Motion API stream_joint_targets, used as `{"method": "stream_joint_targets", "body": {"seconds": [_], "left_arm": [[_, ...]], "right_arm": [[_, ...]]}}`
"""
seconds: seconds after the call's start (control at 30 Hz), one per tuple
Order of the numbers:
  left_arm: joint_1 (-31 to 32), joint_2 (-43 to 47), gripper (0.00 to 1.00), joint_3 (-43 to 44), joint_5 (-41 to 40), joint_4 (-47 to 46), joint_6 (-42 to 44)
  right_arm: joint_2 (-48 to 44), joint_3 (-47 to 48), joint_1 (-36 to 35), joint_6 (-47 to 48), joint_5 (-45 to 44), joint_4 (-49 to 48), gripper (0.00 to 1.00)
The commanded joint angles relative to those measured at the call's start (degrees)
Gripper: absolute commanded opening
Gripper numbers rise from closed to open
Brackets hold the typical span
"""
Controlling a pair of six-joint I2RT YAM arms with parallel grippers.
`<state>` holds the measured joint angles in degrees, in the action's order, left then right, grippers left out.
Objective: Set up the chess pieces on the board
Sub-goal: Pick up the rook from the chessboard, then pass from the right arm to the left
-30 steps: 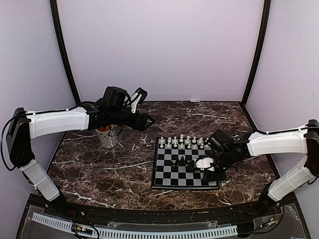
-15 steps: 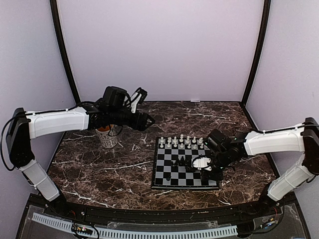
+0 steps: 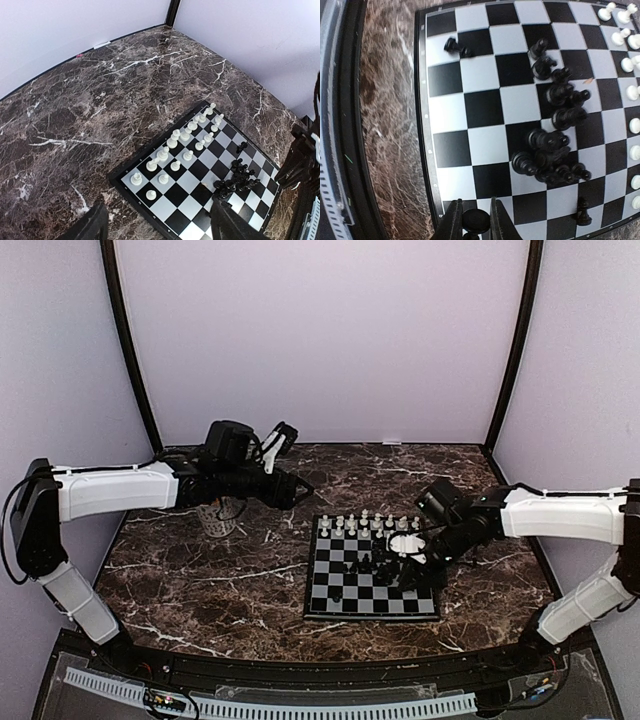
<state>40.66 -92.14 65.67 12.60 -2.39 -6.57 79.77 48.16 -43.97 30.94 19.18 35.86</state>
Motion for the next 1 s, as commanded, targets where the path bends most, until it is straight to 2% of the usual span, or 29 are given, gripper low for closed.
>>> {"method": "stream_joint_targets", "body": {"seconds": [0.0, 0.1, 0.23, 0.4, 0.47, 0.6, 0.7, 0.87, 0.97], "left_arm": [[3.85, 7.04, 0.72, -4.8, -3.14, -9.84, 4.78], [8.23, 12.67, 0.71, -9.59, -8.89, -16.26, 8.06], [12.9, 18.18, 0.69, -14.34, -20.57, -25.31, 11.67], [15.74, 19.84, 0.69, -20.32, -32.93, -43.91, 10.39], [16.88, 18.45, 0.69, -19.98, -35.92, -48.35, 11.0], [19.61, 12.78, 0.66, -17.91, -39.26, -56.48, 12.76], [20.77, 8.74, 0.65, -16.64, -42.87, -65.86, 12.55], [24.16, 0.0, 0.55, -12.55, -45.3, -78.89, 17.45], [25.87, -4.32, 0.54, -8.48, -46.71, -81.19, 22.16]], "right_arm": [[-0.25, 8.06, 4.66, -4.65, 12.49, 2.4, 0.14], [1.14, 15.64, 5.59, -9.62, 16.07, 2.63, 0.14], [3.14, 24.23, 6.08, -15.56, 19.98, 0.6, 0.14], [8.46, 36.19, 6.42, -22.5, 23.34, -3.71, 0.14], [10.61, 39.28, 6.87, -27.67, 24.94, -6.58, 0.14], [12.72, 41.02, 8.53, -41.56, 29.09, -18.27, 0.15], [14.79, 43.31, 9.09, -50.15, 30.91, -26.66, 0.15], [17.47, 46.14, 9.15, -57.74, 31.69, -31.1, 0.15], [18.03, 45.77, 9.16, -61.12, 32.24, -34.02, 0.14]]}}
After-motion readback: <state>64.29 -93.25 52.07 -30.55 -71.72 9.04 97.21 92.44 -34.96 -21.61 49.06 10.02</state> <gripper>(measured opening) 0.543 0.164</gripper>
